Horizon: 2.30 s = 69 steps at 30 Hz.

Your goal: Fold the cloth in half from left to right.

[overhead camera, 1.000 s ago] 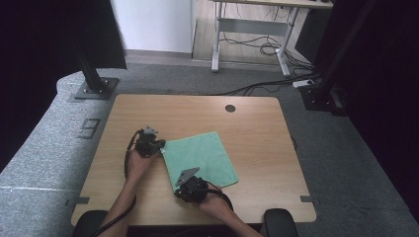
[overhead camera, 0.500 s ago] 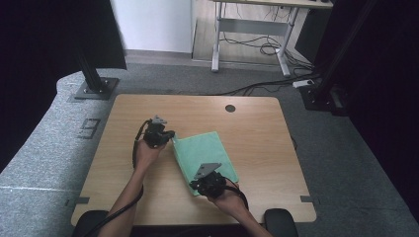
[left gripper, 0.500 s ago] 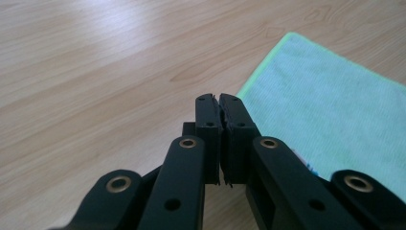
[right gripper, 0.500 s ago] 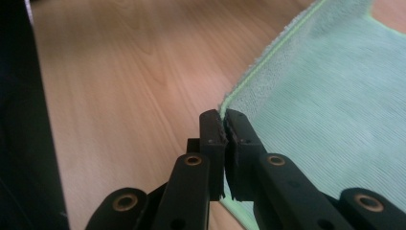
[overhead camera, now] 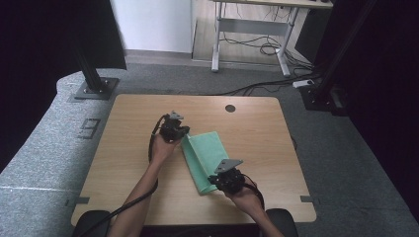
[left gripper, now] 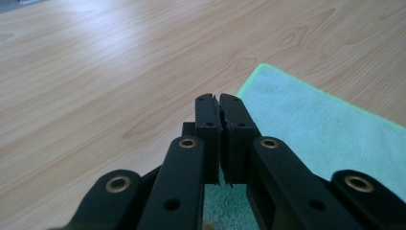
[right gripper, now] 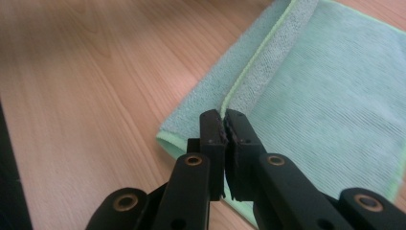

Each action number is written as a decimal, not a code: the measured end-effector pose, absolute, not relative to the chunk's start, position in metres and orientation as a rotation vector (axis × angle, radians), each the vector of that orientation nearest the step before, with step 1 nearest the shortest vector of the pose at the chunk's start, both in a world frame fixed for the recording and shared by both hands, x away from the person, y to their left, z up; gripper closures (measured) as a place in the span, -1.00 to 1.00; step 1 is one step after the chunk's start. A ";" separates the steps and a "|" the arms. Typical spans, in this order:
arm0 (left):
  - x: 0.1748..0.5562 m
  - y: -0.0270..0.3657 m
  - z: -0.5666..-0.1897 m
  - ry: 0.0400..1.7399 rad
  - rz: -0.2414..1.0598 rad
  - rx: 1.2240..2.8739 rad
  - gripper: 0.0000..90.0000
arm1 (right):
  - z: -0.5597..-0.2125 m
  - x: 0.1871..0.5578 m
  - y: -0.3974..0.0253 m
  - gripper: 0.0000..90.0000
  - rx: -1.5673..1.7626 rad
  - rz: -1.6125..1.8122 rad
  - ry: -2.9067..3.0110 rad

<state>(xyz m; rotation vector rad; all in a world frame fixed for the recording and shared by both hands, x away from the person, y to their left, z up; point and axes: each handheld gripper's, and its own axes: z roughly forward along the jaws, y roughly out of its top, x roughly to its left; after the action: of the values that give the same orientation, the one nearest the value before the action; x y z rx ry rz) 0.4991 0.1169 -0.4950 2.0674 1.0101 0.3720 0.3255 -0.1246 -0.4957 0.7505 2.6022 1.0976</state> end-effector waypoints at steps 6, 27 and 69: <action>0.505 0.096 -0.492 0.971 0.387 2.097 0.92 | -0.497 0.327 -0.142 0.91 0.797 1.090 2.580; 0.523 0.045 -0.498 0.903 0.393 2.179 0.92 | -0.508 0.332 -0.181 0.91 0.921 1.052 2.534; 0.501 0.042 -0.496 0.840 0.382 2.154 -0.50 | -0.511 0.355 -0.212 -0.08 1.107 0.938 2.375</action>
<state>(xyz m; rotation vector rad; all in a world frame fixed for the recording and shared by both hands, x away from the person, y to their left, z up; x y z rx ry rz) 0.5009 0.0423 -0.4964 2.1539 0.8396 0.3822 0.3555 -0.2121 -0.5105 1.1070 2.3749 0.9384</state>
